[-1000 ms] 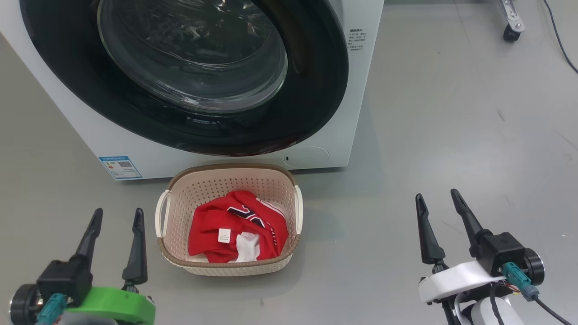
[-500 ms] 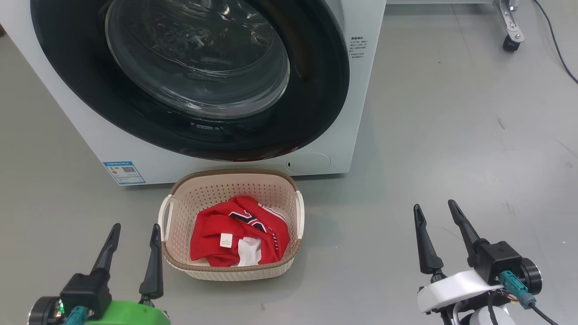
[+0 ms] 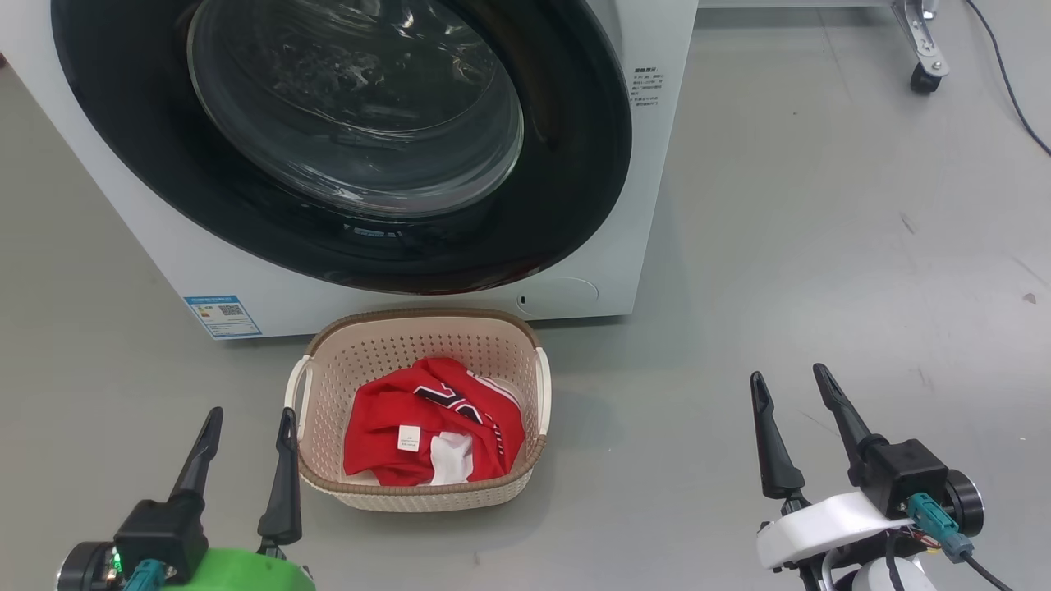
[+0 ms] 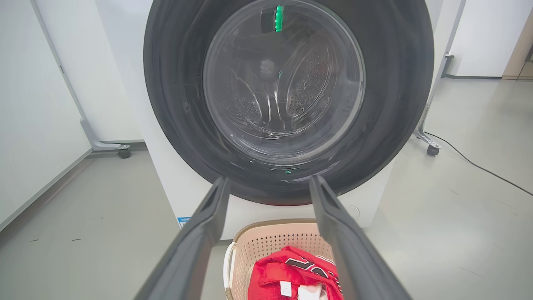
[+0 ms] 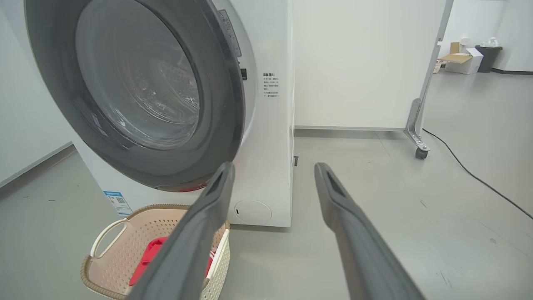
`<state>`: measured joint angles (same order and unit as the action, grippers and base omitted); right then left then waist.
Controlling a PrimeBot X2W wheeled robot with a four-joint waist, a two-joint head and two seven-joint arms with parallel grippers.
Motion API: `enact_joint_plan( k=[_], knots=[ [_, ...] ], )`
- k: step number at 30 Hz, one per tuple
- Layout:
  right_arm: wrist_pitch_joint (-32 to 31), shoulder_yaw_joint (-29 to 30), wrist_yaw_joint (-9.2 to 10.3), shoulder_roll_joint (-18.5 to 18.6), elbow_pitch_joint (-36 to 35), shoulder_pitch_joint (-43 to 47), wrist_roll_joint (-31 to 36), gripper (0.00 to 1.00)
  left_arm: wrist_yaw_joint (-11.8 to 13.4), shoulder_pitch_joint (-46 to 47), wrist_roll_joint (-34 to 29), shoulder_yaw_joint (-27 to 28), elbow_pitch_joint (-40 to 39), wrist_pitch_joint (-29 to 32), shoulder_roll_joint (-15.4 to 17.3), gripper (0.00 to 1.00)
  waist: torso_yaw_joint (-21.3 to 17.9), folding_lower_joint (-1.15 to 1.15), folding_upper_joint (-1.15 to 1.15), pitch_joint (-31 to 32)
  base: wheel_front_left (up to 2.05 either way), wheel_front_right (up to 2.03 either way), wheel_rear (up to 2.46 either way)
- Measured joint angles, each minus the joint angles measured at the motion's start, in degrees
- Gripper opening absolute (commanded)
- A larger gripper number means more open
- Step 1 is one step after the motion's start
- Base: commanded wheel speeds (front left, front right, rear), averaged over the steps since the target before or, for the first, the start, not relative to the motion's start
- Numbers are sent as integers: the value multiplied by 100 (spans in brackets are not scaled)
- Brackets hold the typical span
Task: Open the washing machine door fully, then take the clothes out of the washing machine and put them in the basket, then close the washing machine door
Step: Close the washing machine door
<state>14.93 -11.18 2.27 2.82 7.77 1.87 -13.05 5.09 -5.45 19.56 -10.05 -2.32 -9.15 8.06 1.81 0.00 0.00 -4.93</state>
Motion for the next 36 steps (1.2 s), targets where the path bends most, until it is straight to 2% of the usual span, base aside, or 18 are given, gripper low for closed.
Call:
enact_joint_plan(
  k=[1,2,3,4,30,36],
  knots=[
    [0,0,0,0,0,1,0,100,1,-8,0,-1,-3,0,0,100,-4,0,0,-1,0,0,0],
    [0,0,0,0,-1,1,0,92,18,-17,-1,-4,-3,1,-1,100,-7,0,0,-2,0,0,0],
    [0,-1,2,0,-2,1,0,49,24,-26,-2,-5,-4,1,-3,100,-9,0,0,-2,0,0,0],
    [0,0,25,-1,-2,1,0,0,25,-39,-18,-5,-8,2,-5,100,-12,0,0,-4,0,0,0],
    [0,30,13,58,5,-7,21,0,59,-43,-146,-147,-164,33,-56,100,61,0,0,-111,0,0,0],
    [0,-15,-71,102,4,-149,115,0,59,-35,-152,-179,-271,31,-91,100,120,0,0,-269,0,0,0]
  ],
)
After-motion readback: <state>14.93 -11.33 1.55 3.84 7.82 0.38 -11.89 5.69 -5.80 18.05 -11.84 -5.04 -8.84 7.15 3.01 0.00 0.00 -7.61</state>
